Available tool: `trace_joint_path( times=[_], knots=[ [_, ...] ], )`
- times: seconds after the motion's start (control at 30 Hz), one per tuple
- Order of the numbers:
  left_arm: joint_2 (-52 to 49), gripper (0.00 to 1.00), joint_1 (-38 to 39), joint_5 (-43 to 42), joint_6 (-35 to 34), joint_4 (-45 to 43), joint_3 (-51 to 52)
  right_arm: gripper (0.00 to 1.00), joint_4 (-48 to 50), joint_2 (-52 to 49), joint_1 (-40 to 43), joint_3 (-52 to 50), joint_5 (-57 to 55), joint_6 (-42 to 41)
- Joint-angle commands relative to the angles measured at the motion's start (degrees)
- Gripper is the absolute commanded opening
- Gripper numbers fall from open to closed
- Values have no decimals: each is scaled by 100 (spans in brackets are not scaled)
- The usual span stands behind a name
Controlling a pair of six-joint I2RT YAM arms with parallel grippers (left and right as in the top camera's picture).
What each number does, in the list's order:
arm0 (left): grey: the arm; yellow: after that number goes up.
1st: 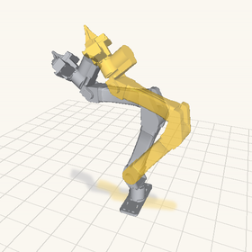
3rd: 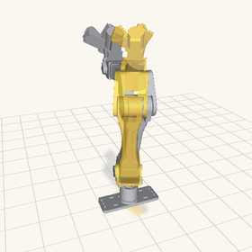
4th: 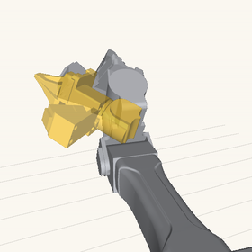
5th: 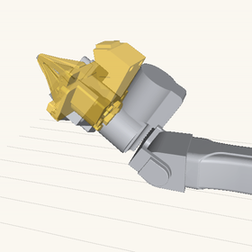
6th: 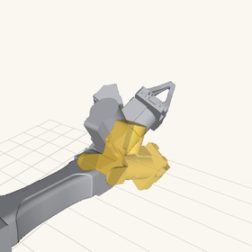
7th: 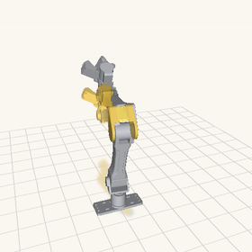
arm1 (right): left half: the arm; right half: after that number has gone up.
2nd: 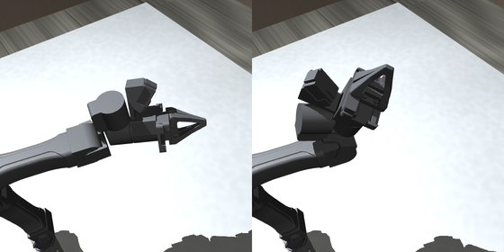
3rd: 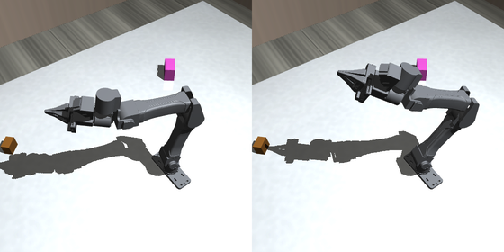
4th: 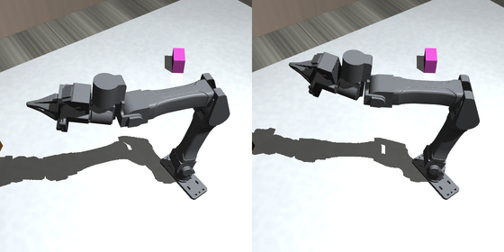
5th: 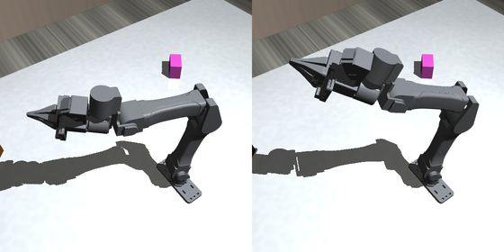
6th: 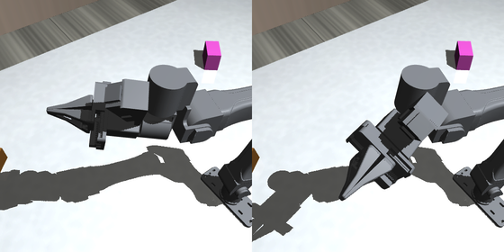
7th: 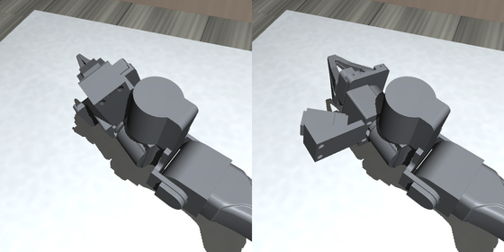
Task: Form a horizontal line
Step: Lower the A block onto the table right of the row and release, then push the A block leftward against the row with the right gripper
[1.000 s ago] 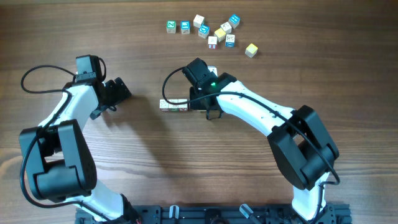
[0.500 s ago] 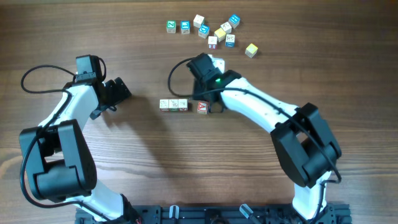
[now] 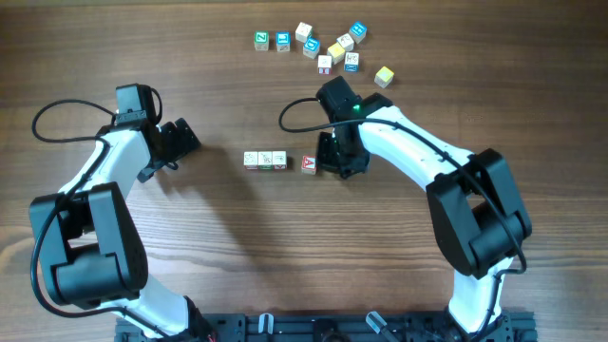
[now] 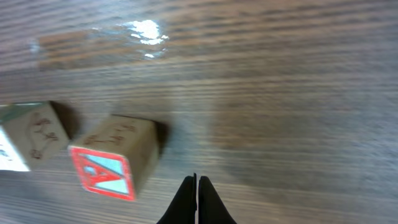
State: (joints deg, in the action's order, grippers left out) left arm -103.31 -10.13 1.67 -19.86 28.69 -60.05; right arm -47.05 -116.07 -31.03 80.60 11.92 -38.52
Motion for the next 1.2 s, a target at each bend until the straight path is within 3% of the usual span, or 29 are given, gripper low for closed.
trace_joint_path(
  times=[0.0,0.27,0.53,0.83,1.03,1.17],
  knots=[
    [-22,100,-17,35,-33,0,20,4,258,-74,-162,-48,87,-72],
    [-22,100,-17,35,-33,2,20,4,741,-74,-214,-48,59,-219],
    [-22,100,-17,35,-33,0,20,4,68,-74,-258,-48,175,-216],
    [-22,100,-17,35,-33,0,20,4,754,-74,-352,-48,-243,-197],
    [-22,100,-17,35,-33,2,20,4,216,-74,-409,-48,22,-199],
    [-22,100,-17,35,-33,2,20,8,518,-74,-632,-48,-4,-199]
  ],
)
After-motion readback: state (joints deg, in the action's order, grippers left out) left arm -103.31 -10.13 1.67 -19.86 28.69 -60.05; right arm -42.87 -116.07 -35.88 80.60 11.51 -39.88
